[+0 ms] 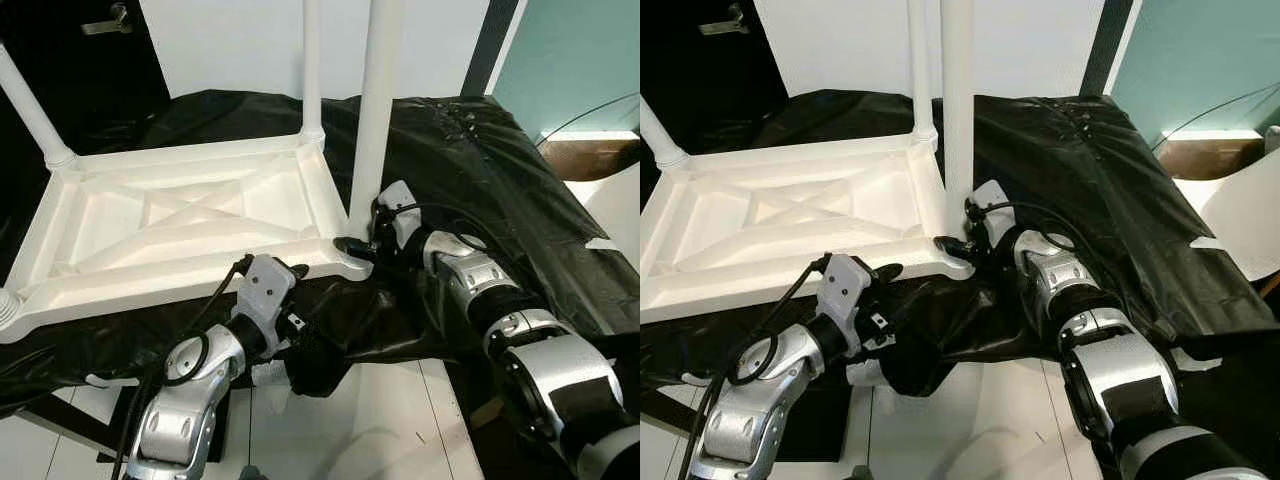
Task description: Building children table
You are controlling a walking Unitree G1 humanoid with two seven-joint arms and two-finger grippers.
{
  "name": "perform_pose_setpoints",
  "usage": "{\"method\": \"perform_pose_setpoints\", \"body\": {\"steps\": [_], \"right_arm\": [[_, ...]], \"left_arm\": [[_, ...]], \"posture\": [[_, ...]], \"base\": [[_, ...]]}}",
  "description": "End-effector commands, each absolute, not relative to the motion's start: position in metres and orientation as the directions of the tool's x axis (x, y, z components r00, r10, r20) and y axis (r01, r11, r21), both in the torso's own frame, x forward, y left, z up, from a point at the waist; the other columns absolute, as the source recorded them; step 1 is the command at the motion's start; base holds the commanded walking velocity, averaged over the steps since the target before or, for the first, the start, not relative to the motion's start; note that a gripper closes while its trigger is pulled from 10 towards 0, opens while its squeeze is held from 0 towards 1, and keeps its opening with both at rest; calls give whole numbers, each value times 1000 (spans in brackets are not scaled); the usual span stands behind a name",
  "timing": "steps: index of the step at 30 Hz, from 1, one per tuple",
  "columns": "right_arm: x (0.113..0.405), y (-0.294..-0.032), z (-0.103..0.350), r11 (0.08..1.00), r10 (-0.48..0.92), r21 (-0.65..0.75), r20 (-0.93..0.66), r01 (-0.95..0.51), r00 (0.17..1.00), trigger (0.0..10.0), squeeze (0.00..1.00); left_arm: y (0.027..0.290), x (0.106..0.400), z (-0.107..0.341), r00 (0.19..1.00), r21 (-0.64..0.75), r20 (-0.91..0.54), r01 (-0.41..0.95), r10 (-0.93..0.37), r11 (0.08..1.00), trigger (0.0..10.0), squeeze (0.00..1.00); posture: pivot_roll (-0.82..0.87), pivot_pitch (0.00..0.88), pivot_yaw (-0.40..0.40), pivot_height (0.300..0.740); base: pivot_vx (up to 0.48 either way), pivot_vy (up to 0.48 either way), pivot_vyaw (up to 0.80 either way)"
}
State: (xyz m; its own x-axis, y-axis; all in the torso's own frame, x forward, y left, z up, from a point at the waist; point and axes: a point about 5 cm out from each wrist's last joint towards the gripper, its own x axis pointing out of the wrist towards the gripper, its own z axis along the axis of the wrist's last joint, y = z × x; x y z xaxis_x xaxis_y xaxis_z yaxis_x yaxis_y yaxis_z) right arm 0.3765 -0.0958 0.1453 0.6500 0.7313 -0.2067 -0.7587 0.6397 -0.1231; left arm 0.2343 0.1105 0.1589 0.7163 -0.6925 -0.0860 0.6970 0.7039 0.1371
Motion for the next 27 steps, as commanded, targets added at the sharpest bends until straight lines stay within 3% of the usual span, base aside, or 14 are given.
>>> {"method": "perform_pose_setpoints", "body": {"steps": [1,10,16,19,22,27], "right_arm": [[374,-101,126,705,656,-84,-302,-704,692,0,0],[368,-97,127,803,566,-58,-237,-593,790,0,0],[355,-108,120,898,406,-73,-240,-433,882,0,0],[339,-108,118,949,295,-38,-239,-313,925,0,0],[336,-108,118,956,275,-35,-239,-292,931,0,0],[301,-112,113,994,108,-3,-293,-114,950,0,0]], "left_arm": [[114,233,159,776,151,-84,630,-626,761,10000,0],[112,231,157,762,145,-95,647,-640,749,10000,0],[113,229,156,757,142,-104,653,-645,744,10000,0],[114,229,156,756,140,-107,655,-646,743,10000,0],[114,229,157,755,139,-107,656,-647,742,10000,0],[112,225,153,738,126,-127,675,-663,727,10000,0]], "posture": [[120,0,-43,740],[100,0,-35,740],[81,0,-21,740],[78,9,-19,740],[78,9,-19,740],[57,19,-1,740]], "base": [[0,0,0],[0,0,0],[0,0,0],[0,0,0],[0,0,0],[0,0,0]]}}
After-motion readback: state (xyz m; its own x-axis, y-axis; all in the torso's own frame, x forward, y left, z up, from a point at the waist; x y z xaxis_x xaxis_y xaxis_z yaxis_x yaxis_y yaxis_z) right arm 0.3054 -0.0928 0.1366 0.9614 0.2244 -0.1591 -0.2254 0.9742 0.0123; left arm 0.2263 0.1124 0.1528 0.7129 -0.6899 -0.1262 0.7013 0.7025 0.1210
